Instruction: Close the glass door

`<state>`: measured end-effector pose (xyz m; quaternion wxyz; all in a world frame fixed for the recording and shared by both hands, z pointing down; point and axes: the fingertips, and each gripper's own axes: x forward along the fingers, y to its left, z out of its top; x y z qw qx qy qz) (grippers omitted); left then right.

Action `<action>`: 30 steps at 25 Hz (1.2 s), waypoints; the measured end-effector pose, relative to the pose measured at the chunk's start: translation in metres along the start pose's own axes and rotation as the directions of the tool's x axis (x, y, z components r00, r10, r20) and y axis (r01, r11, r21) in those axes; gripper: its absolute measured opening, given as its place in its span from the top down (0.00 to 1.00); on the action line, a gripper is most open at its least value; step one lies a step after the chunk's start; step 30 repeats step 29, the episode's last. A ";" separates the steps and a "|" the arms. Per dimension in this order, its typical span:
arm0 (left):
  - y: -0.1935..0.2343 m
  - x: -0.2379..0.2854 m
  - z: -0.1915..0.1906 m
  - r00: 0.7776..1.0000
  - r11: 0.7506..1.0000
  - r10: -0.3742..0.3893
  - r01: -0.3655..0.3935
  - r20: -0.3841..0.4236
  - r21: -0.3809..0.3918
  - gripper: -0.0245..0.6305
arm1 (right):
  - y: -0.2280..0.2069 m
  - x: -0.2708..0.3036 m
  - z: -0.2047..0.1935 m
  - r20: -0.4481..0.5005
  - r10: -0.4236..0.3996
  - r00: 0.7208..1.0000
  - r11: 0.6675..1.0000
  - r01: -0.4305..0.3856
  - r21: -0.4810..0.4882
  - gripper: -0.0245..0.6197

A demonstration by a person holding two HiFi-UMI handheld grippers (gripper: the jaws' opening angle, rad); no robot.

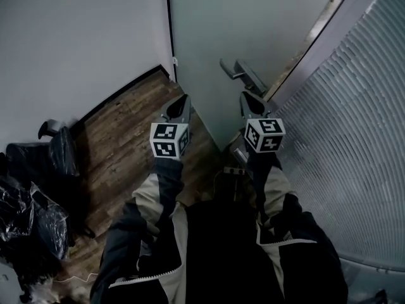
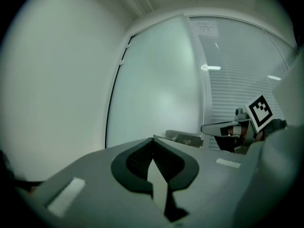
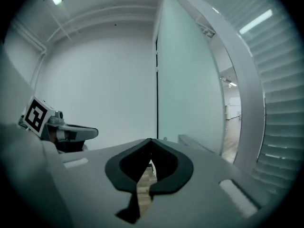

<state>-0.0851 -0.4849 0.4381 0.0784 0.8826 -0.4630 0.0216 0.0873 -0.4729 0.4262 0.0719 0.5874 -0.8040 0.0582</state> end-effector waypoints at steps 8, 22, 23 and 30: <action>0.021 -0.015 0.005 0.998 0.998 0.061 -0.061 -0.005 -0.008 0.96 | 0.056 0.029 -0.019 -0.052 0.070 0.996 0.997 -0.072 -0.036 0.96; 0.023 -0.027 -0.004 0.992 0.992 0.128 -0.129 0.004 0.013 0.96 | 0.069 0.037 -0.021 -0.043 0.135 0.990 0.988 -0.138 -0.069 0.96; 0.022 -0.029 -0.004 0.991 0.991 0.135 -0.135 0.006 0.014 0.96 | 0.070 0.035 -0.021 -0.044 0.141 0.989 0.987 -0.144 -0.070 0.96; 0.017 -0.041 0.005 0.986 0.986 0.166 -0.166 0.012 0.016 0.96 | 0.080 0.025 -0.013 -0.040 0.175 0.984 0.980 -0.178 -0.091 0.96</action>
